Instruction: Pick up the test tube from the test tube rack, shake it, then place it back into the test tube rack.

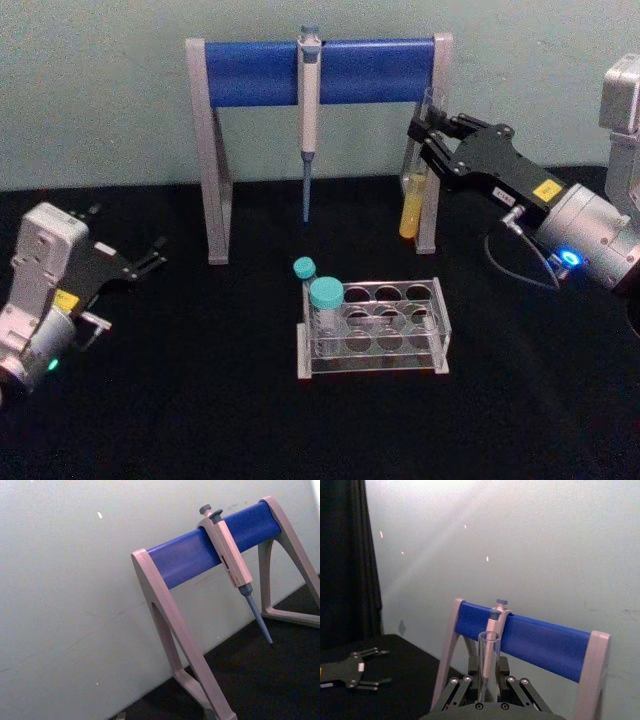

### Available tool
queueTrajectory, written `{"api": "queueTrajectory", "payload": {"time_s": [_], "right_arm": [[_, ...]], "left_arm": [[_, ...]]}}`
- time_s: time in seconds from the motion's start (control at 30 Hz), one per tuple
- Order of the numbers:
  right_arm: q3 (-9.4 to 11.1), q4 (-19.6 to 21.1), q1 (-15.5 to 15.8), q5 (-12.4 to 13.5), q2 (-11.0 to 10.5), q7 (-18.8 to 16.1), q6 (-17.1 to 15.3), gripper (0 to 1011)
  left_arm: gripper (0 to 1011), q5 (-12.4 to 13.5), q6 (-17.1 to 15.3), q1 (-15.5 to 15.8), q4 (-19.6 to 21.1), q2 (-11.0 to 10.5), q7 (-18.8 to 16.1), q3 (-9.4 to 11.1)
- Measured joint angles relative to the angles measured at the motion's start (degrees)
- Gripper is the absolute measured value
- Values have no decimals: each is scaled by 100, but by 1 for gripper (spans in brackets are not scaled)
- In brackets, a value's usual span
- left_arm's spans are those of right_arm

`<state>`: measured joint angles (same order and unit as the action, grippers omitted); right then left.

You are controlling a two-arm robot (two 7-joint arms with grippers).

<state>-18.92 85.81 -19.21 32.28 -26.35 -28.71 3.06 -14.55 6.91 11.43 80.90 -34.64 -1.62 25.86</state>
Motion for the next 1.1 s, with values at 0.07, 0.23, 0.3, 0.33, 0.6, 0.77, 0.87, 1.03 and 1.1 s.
{"api": "queueTrajectory", "payload": {"time_s": [0.07,0.23,0.3,0.33,0.6,0.77,0.87,1.03,1.1], "right_arm": [[1,-8,0,60,11,-58,-5,232],[-31,-16,-2,122,-6,-159,-18,232],[-50,-16,-2,136,-22,-203,-18,232],[-70,-14,-2,156,-40,-260,-15,232],[-191,11,74,267,-165,-565,74,232],[-267,30,164,319,-256,-693,127,232],[-314,2,193,314,-283,-712,159,232],[-402,-124,189,245,-274,-716,203,232],[-426,-167,175,216,-261,-711,211,232]], "left_arm": [[1001,0,0,0,0,0,0,0],[1001,0,0,0,0,0,0,0],[1001,0,0,0,0,0,0,0],[1001,0,0,0,0,0,0,0],[1001,0,0,0,0,0,0,0],[1001,0,0,0,0,0,0,0],[1001,0,0,0,0,0,0,0],[1001,0,0,0,0,0,0,0],[1001,0,0,0,0,0,0,0]]}}
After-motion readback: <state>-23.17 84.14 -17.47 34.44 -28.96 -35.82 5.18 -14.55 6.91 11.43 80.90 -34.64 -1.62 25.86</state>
